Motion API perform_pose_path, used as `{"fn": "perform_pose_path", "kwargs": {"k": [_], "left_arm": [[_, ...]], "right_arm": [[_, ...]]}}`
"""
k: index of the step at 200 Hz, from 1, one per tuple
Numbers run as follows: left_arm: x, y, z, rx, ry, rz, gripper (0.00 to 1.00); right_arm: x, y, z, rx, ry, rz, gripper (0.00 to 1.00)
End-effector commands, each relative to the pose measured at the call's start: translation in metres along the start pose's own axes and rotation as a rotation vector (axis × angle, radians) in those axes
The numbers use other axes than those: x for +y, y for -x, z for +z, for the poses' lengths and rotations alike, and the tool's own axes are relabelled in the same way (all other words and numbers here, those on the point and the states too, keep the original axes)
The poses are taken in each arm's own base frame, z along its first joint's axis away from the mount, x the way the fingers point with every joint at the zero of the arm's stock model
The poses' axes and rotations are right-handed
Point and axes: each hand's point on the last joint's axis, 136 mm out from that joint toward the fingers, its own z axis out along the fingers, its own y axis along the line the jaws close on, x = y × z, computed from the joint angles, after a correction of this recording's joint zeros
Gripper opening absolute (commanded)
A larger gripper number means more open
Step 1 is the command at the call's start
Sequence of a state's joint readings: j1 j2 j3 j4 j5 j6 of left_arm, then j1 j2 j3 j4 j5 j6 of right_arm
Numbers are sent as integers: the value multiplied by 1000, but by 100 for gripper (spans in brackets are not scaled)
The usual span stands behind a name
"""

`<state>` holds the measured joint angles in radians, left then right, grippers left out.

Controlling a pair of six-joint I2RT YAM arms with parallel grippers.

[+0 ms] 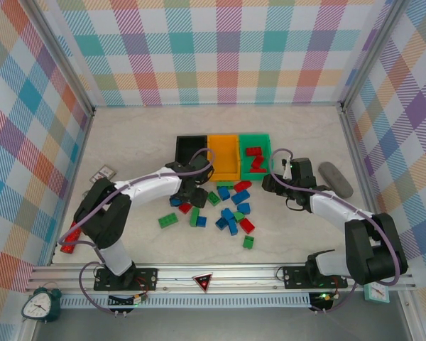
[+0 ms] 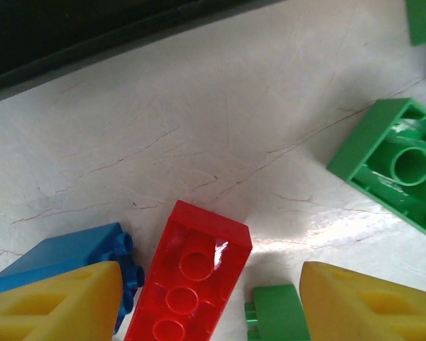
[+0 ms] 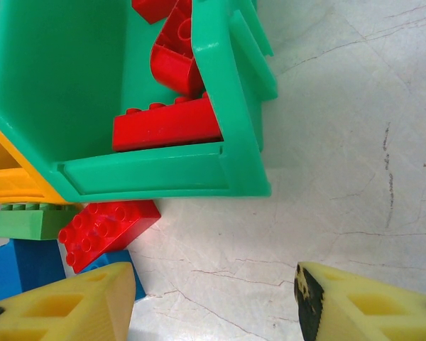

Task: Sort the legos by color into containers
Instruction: Pick up the lego from the center of the table.

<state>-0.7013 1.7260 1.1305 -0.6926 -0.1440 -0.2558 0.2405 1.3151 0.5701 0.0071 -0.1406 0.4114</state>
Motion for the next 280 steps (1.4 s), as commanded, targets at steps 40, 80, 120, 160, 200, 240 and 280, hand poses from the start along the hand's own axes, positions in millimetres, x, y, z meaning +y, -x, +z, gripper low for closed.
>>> {"fn": "perform_pose_path", "kwargs": {"k": [40, 80, 120, 160, 200, 240, 280], "left_arm": [[6, -4, 11, 87, 31, 83, 58], [10, -4, 20, 105, 66, 101, 55], [11, -8, 22, 110, 66, 98, 44], [7, -3, 15, 73, 45, 79, 36], [3, 4, 2, 15, 25, 67, 32], [-2, 16, -22, -65, 0, 52, 31], [-14, 36, -61, -165, -87, 21, 32]], "right_arm": [[4, 3, 1, -5, 14, 4, 62], [3, 4, 0, -5, 12, 3, 62], [3, 4, 0, -5, 13, 4, 62], [4, 5, -2, -21, 14, 4, 62], [4, 5, -2, -19, 15, 7, 62], [4, 5, -3, -25, 16, 5, 62], [4, 6, -3, -26, 14, 5, 62]]}}
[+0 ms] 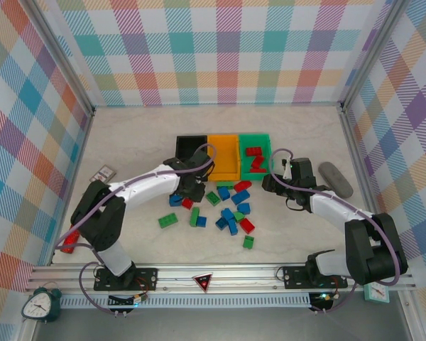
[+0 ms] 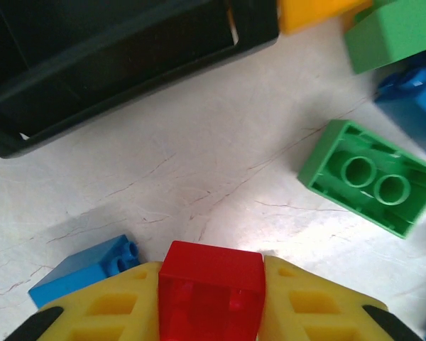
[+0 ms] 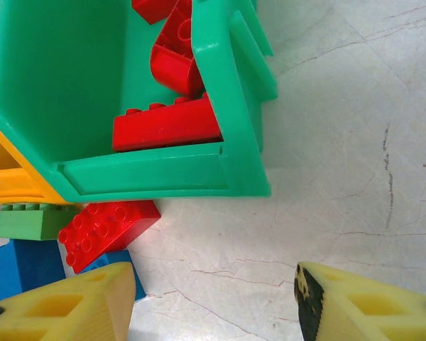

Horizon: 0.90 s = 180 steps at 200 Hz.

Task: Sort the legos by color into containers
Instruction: Pick up the lego from the center of the table, then place the lego in the container.

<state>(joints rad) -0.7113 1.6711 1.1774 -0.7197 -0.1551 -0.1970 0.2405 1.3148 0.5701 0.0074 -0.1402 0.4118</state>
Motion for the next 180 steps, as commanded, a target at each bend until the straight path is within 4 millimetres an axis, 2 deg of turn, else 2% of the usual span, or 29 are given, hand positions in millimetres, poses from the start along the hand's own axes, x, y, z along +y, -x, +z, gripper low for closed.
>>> {"fn": "perform_pose_path", "kwargs": {"k": [1, 32, 64, 84, 134, 158, 180], "left_arm": [[-10, 24, -32, -98, -68, -39, 32], [-36, 61, -69, -230, -187, -46, 32], [-70, 113, -105, -365, -305, -38, 32], [-86, 146, -115, -421, -333, -38, 33], [-118, 218, -108, -482, -367, -62, 34], [-126, 239, -86, -465, -340, -75, 35], [-137, 250, -67, -451, -350, -83, 35]], "right_arm": [[4, 5, -3, -25, 13, 5, 62], [3, 6, -3, -29, 12, 11, 62], [3, 9, -4, -35, 9, 13, 62], [1, 10, -8, -51, -6, 7, 62], [-5, 14, -20, -103, -45, -4, 62], [-4, 13, -18, -92, -35, 0, 62], [-3, 13, -17, -88, -28, 5, 62]]}}
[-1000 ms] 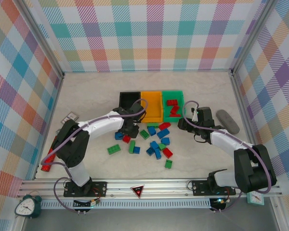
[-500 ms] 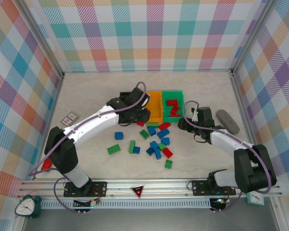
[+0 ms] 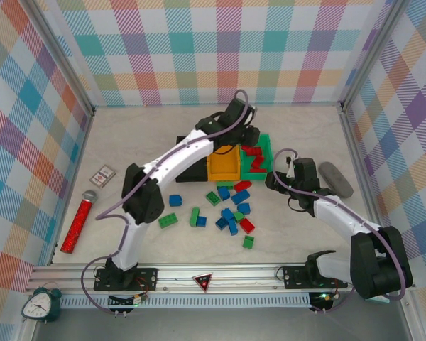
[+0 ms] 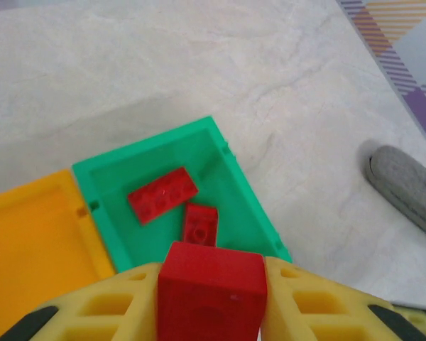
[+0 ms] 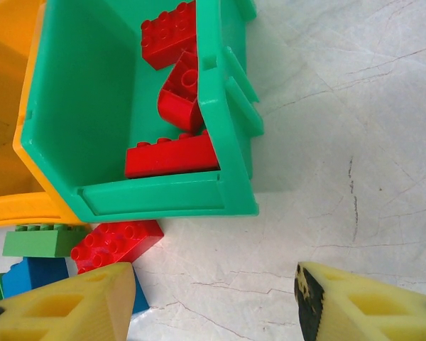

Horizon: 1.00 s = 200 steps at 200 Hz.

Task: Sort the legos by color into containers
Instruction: Place the lego in the container.

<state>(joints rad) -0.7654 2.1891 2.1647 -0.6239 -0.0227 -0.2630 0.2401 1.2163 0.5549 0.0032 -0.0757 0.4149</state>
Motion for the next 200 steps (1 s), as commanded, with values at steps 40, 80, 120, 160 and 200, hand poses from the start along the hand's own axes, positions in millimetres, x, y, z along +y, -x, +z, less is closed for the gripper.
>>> {"fn": "perform_pose_path", "kwargs": {"k": [40, 80, 120, 160, 200], "left_arm": [[12, -13, 40, 42, 80, -16, 37], [16, -16, 36, 48, 103, -19, 58], [15, -13, 6, -11, 83, -34, 60], [28, -35, -34, -69, 72, -67, 61], [63, -82, -75, -89, 136, -89, 65]], "right_arm": [[1, -5, 6, 19, 27, 24, 62], [2, -4, 9, 24, 31, 22, 62], [4, -6, 12, 37, 41, 29, 62], [4, -7, 12, 41, 46, 31, 62], [9, -10, 14, 60, 74, 26, 62]]}}
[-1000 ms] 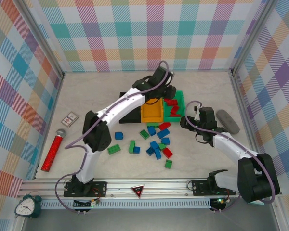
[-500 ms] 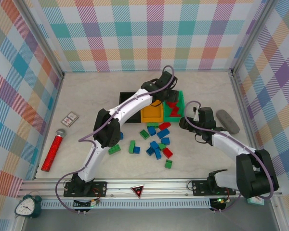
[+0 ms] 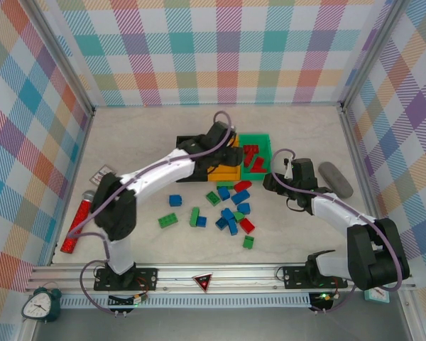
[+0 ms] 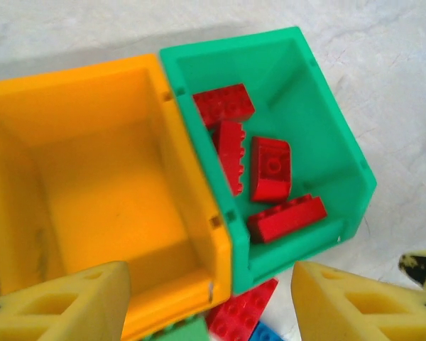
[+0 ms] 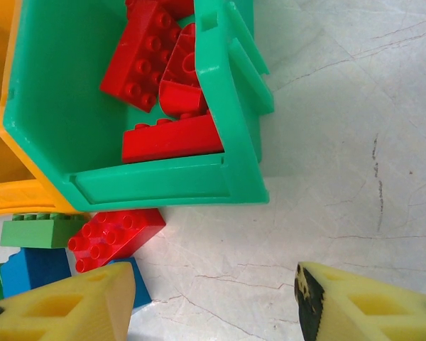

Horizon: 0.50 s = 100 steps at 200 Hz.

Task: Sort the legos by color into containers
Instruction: Place the lego in the container, then move the container to the top-center of the table.

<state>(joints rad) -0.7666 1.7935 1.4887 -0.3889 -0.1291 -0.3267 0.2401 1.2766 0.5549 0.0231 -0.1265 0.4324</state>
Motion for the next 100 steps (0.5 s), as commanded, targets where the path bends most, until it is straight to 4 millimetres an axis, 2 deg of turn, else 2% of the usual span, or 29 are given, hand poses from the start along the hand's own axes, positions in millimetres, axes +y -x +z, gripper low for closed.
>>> {"fn": "perform_pose_path", "kwargs": {"k": [1, 11, 17, 44, 100], "left_arm": [[15, -4, -25, -85, 20, -36, 65], [29, -19, -32, -71, 35, -63, 65], [32, -18, -36, -97, 19, -86, 65], [63, -46, -45, -90, 49, -138, 65], [106, -84, -64, -65, 120, -150, 66]], "right_arm": [[7, 1, 2, 5, 47, -1, 62], [9, 1, 4, 12, 56, -2, 62], [10, 0, 5, 17, 62, -2, 62], [16, 0, 6, 0, 110, -11, 62], [24, -11, 12, 23, 106, -79, 62]]}}
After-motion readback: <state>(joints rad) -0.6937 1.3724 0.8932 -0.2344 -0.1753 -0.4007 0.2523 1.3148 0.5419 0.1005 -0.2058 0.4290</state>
